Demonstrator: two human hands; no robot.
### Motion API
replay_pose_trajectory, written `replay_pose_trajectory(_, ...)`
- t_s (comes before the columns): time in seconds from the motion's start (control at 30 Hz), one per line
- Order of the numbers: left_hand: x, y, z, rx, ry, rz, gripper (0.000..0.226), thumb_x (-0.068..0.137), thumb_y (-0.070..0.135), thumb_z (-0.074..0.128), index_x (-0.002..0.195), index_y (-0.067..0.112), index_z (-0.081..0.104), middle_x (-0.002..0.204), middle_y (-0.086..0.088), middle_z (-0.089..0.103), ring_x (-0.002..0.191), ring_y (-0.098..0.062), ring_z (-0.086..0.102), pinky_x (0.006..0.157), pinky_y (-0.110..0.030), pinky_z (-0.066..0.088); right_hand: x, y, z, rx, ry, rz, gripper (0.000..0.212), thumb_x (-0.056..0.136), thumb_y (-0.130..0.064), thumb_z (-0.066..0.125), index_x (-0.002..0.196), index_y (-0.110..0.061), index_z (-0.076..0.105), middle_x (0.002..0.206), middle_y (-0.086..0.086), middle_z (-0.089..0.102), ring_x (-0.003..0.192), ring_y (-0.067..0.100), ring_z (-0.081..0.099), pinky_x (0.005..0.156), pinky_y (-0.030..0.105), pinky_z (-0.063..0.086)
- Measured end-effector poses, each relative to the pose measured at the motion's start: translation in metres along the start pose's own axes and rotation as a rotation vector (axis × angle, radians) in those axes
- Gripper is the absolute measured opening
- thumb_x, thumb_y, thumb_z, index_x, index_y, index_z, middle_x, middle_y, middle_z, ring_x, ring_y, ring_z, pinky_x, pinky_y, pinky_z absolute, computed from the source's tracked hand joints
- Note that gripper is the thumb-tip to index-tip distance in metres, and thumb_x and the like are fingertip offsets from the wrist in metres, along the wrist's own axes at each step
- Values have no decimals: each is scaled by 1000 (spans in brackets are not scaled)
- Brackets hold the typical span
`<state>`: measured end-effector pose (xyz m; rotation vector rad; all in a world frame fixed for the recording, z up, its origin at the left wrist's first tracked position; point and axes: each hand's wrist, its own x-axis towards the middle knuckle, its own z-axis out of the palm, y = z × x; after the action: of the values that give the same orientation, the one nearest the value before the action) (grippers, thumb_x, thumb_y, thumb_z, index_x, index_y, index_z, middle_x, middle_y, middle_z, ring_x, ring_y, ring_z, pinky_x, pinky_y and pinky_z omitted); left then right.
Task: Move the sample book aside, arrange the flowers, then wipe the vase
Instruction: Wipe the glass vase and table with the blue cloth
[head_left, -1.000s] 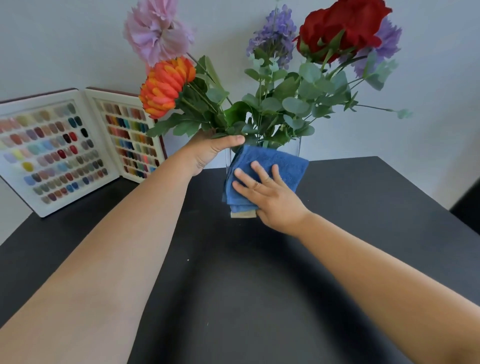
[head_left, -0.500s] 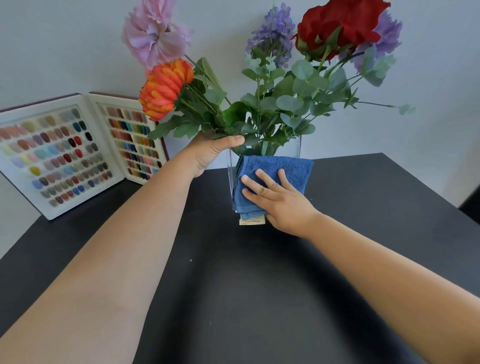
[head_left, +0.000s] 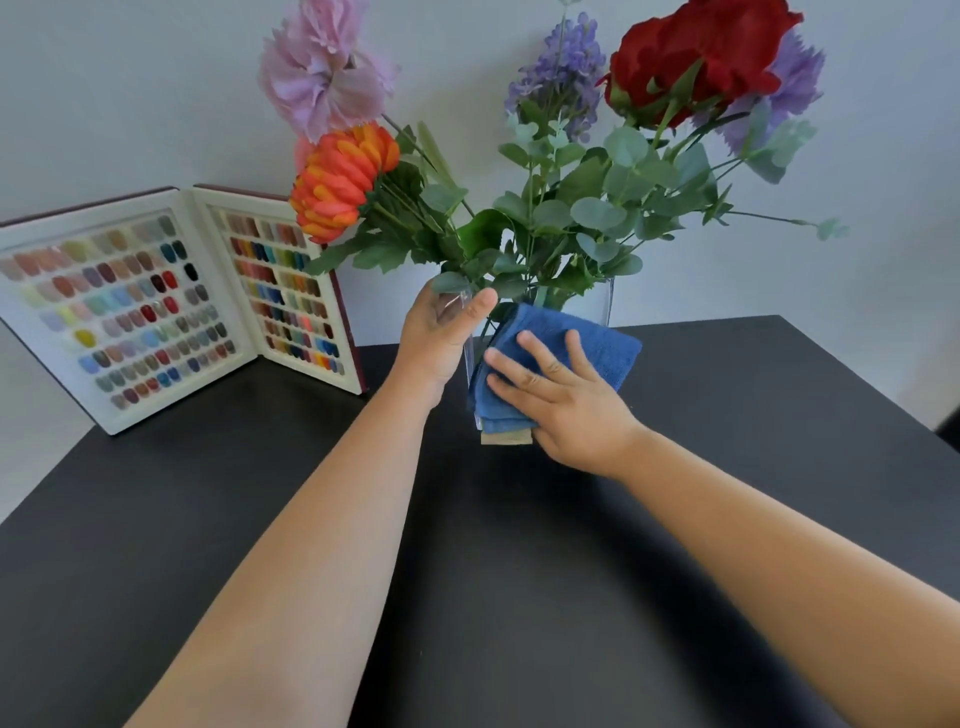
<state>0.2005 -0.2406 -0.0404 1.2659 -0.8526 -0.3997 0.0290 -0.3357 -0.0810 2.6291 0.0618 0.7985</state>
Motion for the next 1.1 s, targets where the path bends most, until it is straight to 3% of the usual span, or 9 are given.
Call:
replay_pose_trajectory(0.13, 6, 2, -5, 42, -44, -28, 67, 75, 43, 76, 128, 7, 58, 126, -3, 67, 116, -7, 62, 82, -7, 46, -15, 2, 6, 28, -120, -128, 65, 70, -7, 70, 133, -15, 58, 148, -1, 44, 140, 29, 28, 107, 63, 12)
replay_pose_trajectory(0.3, 8, 1, -5, 55, -40, -28, 74, 71, 48, 75, 128, 6, 56, 126, -6, 67, 119, -15, 61, 100, -26, 43, -28, 27, -2, -26, -136, -69, 68, 66, -8, 75, 131, -19, 60, 144, -2, 49, 136, 27, 39, 104, 68, 11)
replay_pose_trajectory(0.43, 6, 1, 4, 35, 20, -26, 65, 74, 46, 70, 126, 9, 59, 125, -5, 67, 118, -14, 60, 98, -26, 43, -17, 6, 1, 87, -81, -10, 66, 66, -1, 74, 129, -13, 61, 142, 5, 51, 133, 38, 42, 104, 65, 15)
replay_pose_trajectory(0.53, 3, 2, 14, 33, 58, -54, 53, 79, 44, 61, 125, 17, 58, 125, 1, 64, 117, -8, 57, 89, -20, 40, -12, -4, 7, 241, -130, 26, 62, 74, 5, 65, 133, -11, 57, 147, 7, 44, 140, 37, 24, 111, 60, 14)
replay_pose_trajectory(0.6, 1, 3, 20, 33, 69, -104, 44, 80, 47, 57, 119, 26, 56, 120, 10, 62, 112, 1, 53, 84, -19, 37, -13, -1, 9, 294, -227, 26, 61, 82, 3, 56, 140, -15, 49, 152, 2, 36, 143, 28, 6, 116, 51, 2)
replay_pose_trajectory(0.67, 1, 2, 22, 33, 80, -138, 38, 79, 49, 56, 112, 32, 53, 114, 17, 58, 107, 6, 50, 81, -18, 36, -19, 6, 11, 271, -309, -16, 61, 84, 2, 51, 142, -16, 46, 154, -1, 34, 143, 22, 0, 115, 44, -7)
replay_pose_trajectory(0.83, 3, 1, 16, 61, 64, -152, 51, 77, 52, 58, 120, 24, 55, 120, 9, 60, 107, 5, 51, 77, -16, 36, -41, 30, -4, 68, -195, -39, 70, 60, 12, 74, 127, -6, 62, 134, 9, 59, 129, 37, 47, 105, 60, 19)
replay_pose_trajectory(0.93, 6, 2, 15, 84, 38, -129, 62, 77, 52, 57, 129, 18, 56, 131, 1, 61, 120, -11, 54, 87, -22, 39, -32, 26, -2, 144, -86, 10, 71, 58, 19, 69, 126, -1, 62, 131, 14, 60, 125, 41, 49, 104, 63, 21)
replay_pose_trajectory(1.1, 6, 4, 12, 105, 18, -110, 61, 78, 51, 57, 131, 20, 57, 133, 3, 61, 125, -11, 51, 90, -19, 36, -6, 2, 5, 294, -133, -38, 64, 66, 20, 62, 127, 0, 60, 134, 16, 57, 129, 45, 43, 107, 60, 19)
